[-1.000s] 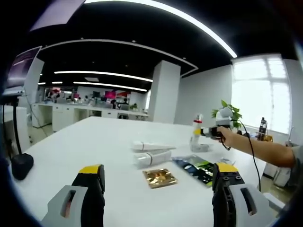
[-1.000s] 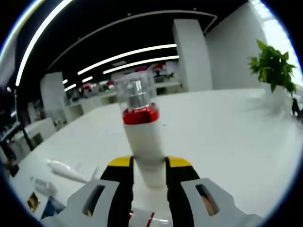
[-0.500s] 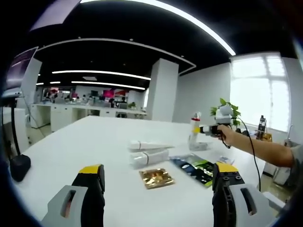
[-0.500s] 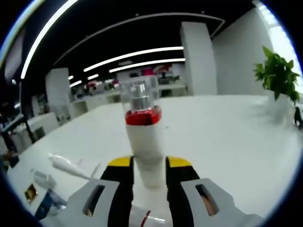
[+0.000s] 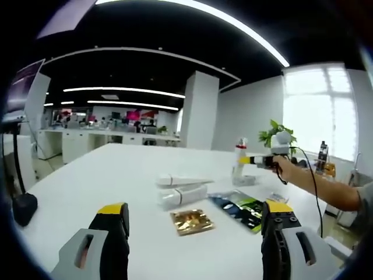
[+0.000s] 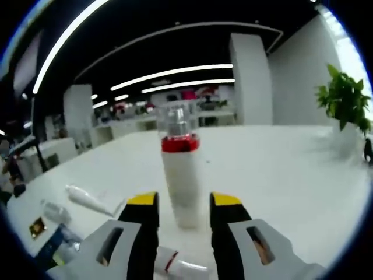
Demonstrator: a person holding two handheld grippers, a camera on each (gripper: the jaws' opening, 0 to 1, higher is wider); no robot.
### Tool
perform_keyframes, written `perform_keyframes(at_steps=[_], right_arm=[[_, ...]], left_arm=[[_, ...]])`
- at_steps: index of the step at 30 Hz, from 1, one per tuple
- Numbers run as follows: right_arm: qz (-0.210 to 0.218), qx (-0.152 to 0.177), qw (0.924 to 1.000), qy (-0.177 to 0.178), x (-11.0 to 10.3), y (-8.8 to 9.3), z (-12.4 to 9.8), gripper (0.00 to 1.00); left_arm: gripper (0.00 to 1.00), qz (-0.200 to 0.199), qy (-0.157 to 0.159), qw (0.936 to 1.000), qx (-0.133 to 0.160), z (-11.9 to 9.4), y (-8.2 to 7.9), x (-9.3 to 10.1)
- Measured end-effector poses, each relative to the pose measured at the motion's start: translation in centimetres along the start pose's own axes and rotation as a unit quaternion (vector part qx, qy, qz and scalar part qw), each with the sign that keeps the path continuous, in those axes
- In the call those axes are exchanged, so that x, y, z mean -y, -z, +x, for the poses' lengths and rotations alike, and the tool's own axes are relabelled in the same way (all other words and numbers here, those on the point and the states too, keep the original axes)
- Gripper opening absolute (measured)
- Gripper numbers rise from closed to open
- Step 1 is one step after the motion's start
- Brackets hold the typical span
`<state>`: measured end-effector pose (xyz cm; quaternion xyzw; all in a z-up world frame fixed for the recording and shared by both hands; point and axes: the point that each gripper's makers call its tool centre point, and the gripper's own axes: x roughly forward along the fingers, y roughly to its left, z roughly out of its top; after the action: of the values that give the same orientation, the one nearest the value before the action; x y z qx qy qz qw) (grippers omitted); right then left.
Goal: Arrange the skincare products in the storage area until every visible bottle or jar stands upright without overlapping.
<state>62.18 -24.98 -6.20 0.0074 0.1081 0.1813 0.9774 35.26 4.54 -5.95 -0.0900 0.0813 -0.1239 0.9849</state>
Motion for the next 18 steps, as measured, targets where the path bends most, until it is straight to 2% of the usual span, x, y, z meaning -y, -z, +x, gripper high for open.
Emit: perform_keyframes(at_steps=[1,3,6,8,11,12,15,18], right_arm=[[0.024,0.016,0.9995,-0.014,-0.4,-0.2,-0.3,0.30],[0.043,0.020,0.9986,-0.026,-0.5,-0.1,-0.8,0.30],[0.033,0.033,0.9985,-0.029,-0.3,0.1,-1.4,0.32],[0.023,0.037,0.9986,-0.031,-0.1,0.3,-1.8,0.32],[0.039,0.053,0.9968,-0.046,-0.1,-0.5,-2.2,0.35],[0.035,0.059,0.9963,-0.052,-0.2,-0.8,-2.4,0.35],[0.039,0.059,0.9947,-0.075,-1.2,-0.9,-2.7,0.35],[0.025,0.059,0.9945,-0.083,-1.9,-1.1,-2.8,0.35]], left_arm=[[0.97,0.000,0.000,1.0000,0.004,0.2,-0.4,0.1],[0.97,-0.004,0.014,0.9998,0.013,0.7,-1.1,0.6],[0.97,0.001,0.023,0.9995,0.021,1.4,-2.3,1.1],[0.97,0.009,0.029,0.9986,0.044,1.9,-3.6,1.4],[0.97,0.010,0.052,0.9971,0.055,3.1,-4.9,1.9],[0.97,0.026,0.070,0.9954,0.061,3.6,-5.5,2.3],[0.97,0.041,0.091,0.9917,0.081,5.1,-7.0,2.1],[0.99,0.012,0.103,0.9912,0.082,7.3,-7.7,0.4]])
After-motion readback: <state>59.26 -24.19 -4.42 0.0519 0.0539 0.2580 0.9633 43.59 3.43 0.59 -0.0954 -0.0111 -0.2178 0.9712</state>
